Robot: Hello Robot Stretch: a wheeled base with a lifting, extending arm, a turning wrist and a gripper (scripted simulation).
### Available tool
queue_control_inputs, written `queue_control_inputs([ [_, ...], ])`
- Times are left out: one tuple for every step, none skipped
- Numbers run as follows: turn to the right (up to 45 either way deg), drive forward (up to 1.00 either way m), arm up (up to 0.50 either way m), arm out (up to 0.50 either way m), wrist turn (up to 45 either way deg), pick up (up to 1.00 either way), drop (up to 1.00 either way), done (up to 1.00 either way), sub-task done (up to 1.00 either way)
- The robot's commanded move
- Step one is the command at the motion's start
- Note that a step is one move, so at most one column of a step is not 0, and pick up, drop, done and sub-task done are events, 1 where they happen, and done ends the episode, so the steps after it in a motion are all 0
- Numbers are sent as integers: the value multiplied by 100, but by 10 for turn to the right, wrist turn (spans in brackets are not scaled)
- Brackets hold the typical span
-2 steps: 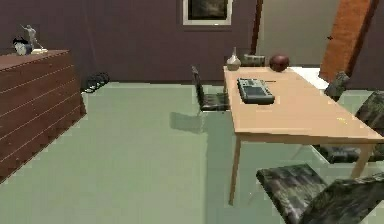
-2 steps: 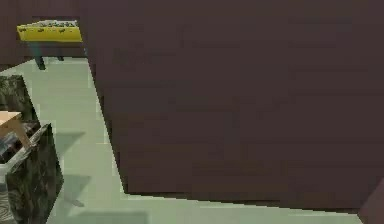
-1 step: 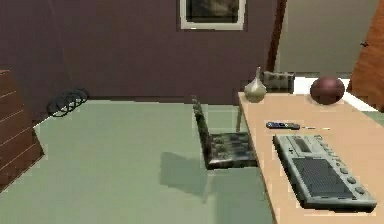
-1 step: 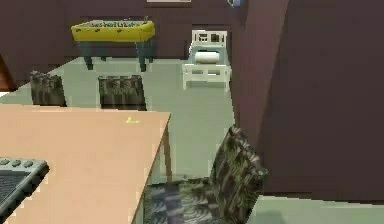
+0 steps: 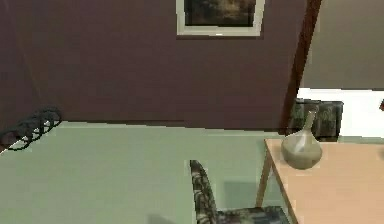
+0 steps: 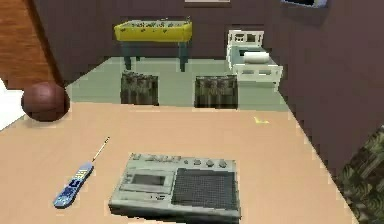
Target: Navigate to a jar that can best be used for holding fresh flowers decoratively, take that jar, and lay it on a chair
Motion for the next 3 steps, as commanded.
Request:
queue_control_inputs([
  [-450,0,0,0,0,0,0,0,0],
  [-120,0,0,0,0,0,0,0,0],
  [240,0,0,0,0,0,0,0,0],
])
